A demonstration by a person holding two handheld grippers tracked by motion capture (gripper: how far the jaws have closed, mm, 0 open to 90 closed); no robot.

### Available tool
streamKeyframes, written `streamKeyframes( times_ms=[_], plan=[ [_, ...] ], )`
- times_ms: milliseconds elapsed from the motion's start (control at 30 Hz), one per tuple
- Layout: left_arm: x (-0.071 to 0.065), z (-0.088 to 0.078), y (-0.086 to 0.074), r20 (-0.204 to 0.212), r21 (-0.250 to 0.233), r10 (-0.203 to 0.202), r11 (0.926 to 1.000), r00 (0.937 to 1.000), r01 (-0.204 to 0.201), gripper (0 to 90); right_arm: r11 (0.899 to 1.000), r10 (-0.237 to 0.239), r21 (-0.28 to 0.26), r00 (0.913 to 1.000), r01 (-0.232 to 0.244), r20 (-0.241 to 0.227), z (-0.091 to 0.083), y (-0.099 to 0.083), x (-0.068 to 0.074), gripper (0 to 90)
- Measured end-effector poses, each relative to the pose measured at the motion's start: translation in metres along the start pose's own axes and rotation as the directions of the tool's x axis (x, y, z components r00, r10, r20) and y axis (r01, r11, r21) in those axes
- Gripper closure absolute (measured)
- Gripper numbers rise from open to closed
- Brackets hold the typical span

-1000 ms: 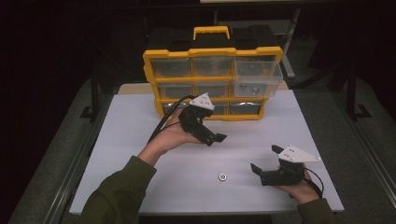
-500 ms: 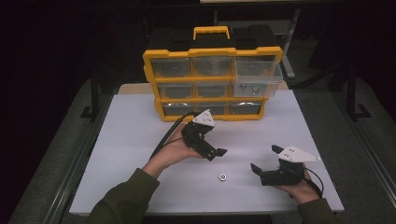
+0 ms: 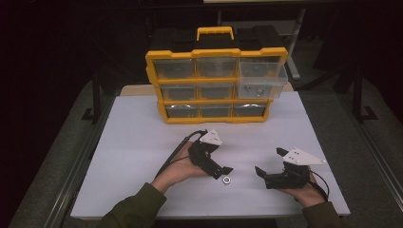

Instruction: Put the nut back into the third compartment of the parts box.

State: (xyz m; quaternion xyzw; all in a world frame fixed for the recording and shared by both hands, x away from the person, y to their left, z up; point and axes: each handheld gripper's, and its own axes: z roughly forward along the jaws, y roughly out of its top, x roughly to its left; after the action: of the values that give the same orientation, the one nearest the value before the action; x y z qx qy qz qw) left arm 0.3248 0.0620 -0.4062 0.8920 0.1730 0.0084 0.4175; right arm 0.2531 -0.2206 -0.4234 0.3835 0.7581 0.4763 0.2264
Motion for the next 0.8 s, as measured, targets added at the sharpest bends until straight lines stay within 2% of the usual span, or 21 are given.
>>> streamKeyframes(
  times_ms=[67, 167, 233, 333, 533, 633, 667, 700, 733, 800],
  plan=[
    [-0.002, 0.003, -0.003, -0.002, 0.027, 0.008, 0.9996, 1.0000, -0.008, 0.0, 1.000, 0.000, -0.001, 1.0000, 0.000, -0.001, 0.000, 0.000, 0.000, 0.0],
    [-0.005, 0.006, -0.007, 0.014, 0.041, 0.018, 0.9990, 0.9997, -0.019, 0.0, 1.000, -0.004, -0.001, 1.0000, 0.004, 0.000, 0.000, 0.000, 0.000, 0.0],
    [-0.008, 0.010, -0.010, 0.022, 0.036, 0.009, 0.9993, 0.9997, -0.010, 0.0, 1.000, -0.004, 0.000, 1.0000, 0.004, -0.001, 0.000, 0.000, 0.000, 0.0],
    [-0.012, 0.016, -0.015, 0.037, 0.056, 0.007, 0.9984, 0.9993, -0.009, 0.0, 1.000, -0.004, 0.002, 1.0000, 0.004, -0.002, 0.000, 0.000, 0.000, 0.0],
    [-0.017, 0.024, -0.019, 0.052, 0.083, 0.031, 0.9959, 0.9981, -0.035, 0.0, 1.000, -0.005, 0.004, 1.0000, 0.005, -0.002, 0.000, 0.000, 0.001, 0.0],
    [-0.020, 0.027, -0.021, 0.038, 0.081, 0.040, 0.9958, 0.9985, -0.043, 6.1, 1.000, -0.007, 0.004, 1.0000, 0.007, -0.002, 0.001, 0.000, 0.001, 0.0],
    [-0.021, 0.027, -0.021, 0.038, 0.088, 0.041, 0.9952, 0.9984, -0.044, 7.3, 1.000, 0.005, 0.011, 1.0000, -0.005, -0.006, 0.000, 0.000, 0.002, 0.0],
    [-0.021, 0.027, -0.022, 0.034, 0.094, 0.056, 0.9938, 0.9979, -0.059, 9.8, 1.000, 0.004, 0.012, 1.0000, -0.004, -0.006, 0.000, 0.000, 0.002, 0.0],
    [-0.022, 0.027, -0.023, 0.035, 0.089, 0.057, 0.9942, 0.9978, -0.060, 13.6, 1.000, -0.010, 0.003, 0.9999, 0.010, -0.002, 0.001, 0.000, 0.000, 0.0],
    [-0.023, 0.029, -0.024, 0.044, 0.098, 0.059, 0.9932, 0.9973, -0.063, 16.9, 1.000, -0.004, 0.003, 1.0000, 0.004, -0.003, 0.001, 0.000, 0.001, 0.0]
  ],
)
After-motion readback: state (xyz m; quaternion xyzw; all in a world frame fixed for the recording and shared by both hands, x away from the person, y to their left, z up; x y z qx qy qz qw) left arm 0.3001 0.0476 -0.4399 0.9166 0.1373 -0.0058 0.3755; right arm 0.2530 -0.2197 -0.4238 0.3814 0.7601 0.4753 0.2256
